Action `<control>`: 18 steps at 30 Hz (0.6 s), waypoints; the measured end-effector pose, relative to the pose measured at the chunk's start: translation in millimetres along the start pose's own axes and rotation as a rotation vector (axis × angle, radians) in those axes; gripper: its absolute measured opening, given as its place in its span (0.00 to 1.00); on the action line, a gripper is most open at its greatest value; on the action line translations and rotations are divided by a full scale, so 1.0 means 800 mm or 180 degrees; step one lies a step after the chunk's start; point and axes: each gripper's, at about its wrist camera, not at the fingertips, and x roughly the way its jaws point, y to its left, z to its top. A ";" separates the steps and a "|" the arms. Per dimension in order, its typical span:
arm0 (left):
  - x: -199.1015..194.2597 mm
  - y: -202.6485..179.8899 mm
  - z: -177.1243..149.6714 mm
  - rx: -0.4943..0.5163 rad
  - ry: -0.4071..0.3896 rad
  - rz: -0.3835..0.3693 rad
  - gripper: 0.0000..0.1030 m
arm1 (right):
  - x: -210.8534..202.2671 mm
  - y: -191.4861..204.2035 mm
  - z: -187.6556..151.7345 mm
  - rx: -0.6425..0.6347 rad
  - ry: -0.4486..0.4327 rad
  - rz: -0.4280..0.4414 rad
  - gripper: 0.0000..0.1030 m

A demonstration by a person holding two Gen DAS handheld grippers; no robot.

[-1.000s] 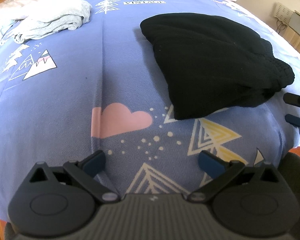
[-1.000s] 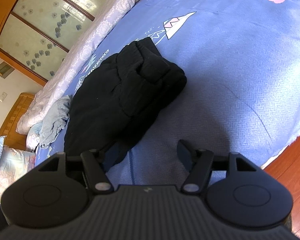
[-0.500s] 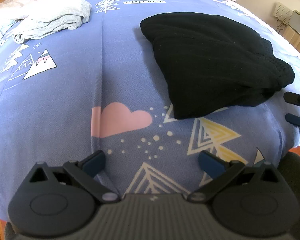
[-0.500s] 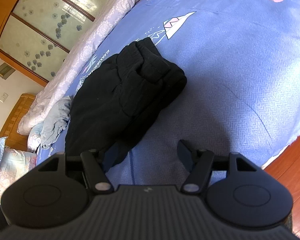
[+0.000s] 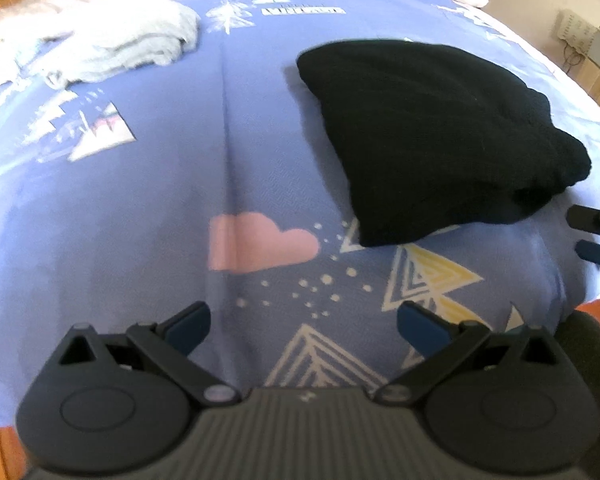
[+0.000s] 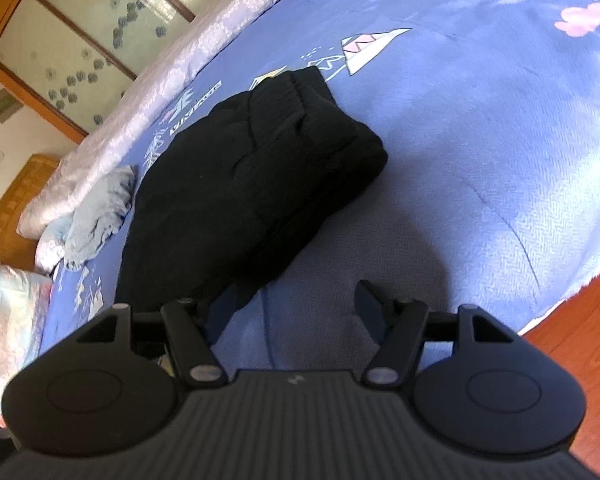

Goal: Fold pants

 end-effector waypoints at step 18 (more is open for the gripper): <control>-0.006 0.014 0.001 -0.0089 -0.0012 0.0235 1.00 | -0.003 0.012 0.002 -0.0129 -0.0129 -0.0052 0.66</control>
